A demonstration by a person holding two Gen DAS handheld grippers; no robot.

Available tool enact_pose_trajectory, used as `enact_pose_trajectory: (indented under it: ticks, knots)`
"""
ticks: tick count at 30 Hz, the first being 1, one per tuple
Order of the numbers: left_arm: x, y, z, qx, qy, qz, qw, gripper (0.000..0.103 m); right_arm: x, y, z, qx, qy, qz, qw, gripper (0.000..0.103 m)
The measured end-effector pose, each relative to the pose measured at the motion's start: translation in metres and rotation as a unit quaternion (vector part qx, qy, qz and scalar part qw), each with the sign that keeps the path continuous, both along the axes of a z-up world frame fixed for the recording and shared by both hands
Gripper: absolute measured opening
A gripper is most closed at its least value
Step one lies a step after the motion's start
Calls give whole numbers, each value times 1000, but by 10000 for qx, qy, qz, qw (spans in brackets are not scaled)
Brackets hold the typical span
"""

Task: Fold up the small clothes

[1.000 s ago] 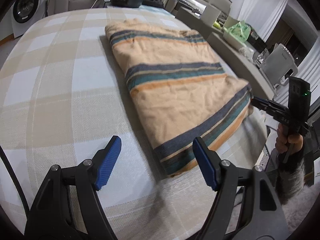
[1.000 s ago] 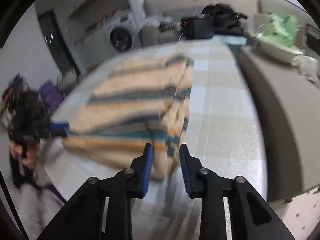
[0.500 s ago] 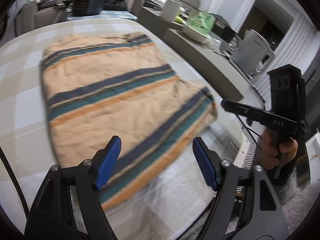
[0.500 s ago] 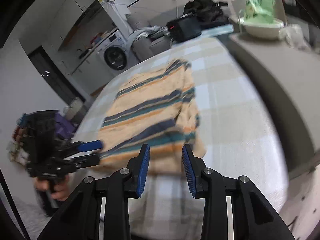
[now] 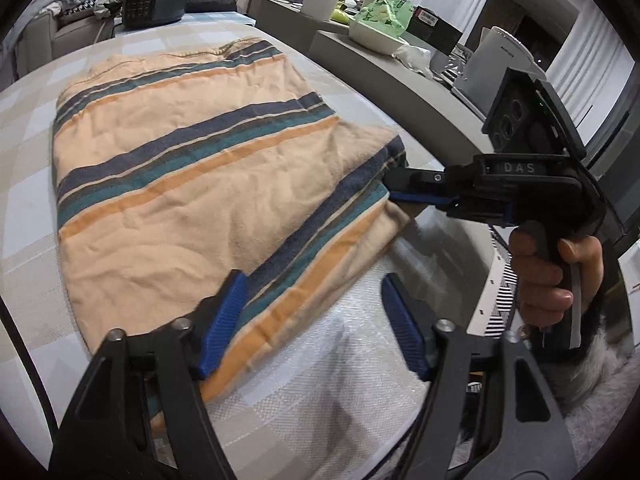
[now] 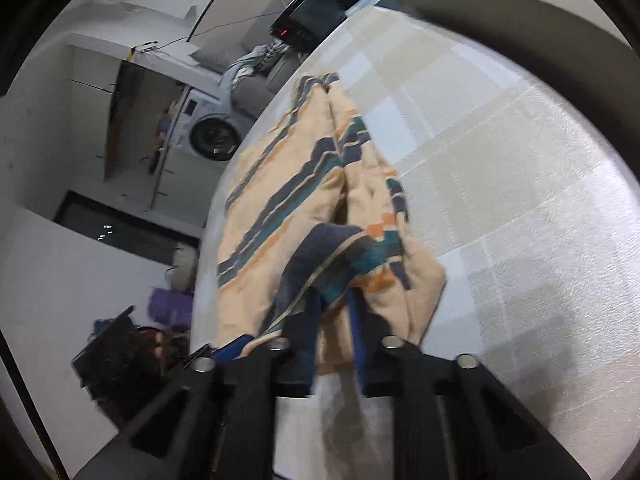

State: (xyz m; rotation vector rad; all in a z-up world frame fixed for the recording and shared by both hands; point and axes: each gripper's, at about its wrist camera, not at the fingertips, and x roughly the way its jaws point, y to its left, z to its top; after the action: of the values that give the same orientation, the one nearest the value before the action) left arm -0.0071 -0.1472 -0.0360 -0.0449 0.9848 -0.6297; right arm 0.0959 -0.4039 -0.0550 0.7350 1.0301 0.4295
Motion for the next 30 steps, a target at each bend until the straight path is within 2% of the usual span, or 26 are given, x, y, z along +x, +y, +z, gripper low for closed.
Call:
enact_pose_trajectory:
  ticks: [1, 3, 9, 11, 12, 14, 17, 19, 22, 25, 30]
  knots:
    - [1, 1, 0, 4, -5, 25, 10000, 57, -1, 1, 1, -52, -57, -64, 9999, 5]
    - [3, 4, 0, -23, 19, 79, 10000, 52, -3, 4, 6, -85, -166, -52, 9998, 3]
    - [4, 0, 10, -99, -72, 7, 9999, 51, -14, 8, 42, 96, -989, 167, 9949, 3]
    - [5, -6, 10, -83, -142, -43, 9999, 51, -20, 10, 50, -61, -1140, 259, 9931, 3]
    - [6, -8, 10, -56, -209, -36, 9998, 47, -21, 12, 51, -221, -1145, 340, 9926, 3]
    - [9, -12, 7, -33, -245, -68, 9997, 17, -25, 13, 46, -373, -1012, 488, 9930, 5]
    - [9, -12, 7, -177, -247, -64, 9995, 7, -36, 7, 36, -439, -735, 649, 9942, 13]
    - [6, -11, 10, -239, -307, -107, 9992, 5, -44, 4, 27, -494, -586, 768, 9941, 24]
    - [2, -9, 16, -313, -400, -185, 9985, 4, -44, 1, 13, -420, -338, 734, 9958, 25]
    - [0, -8, 18, -367, -395, -231, 9983, 3, -36, 2, 10, -408, -325, 614, 9968, 25]
    - [1, -4, 15, -481, -268, -241, 9982, 3, -24, 3, 21, -509, -712, 387, 9954, 26]
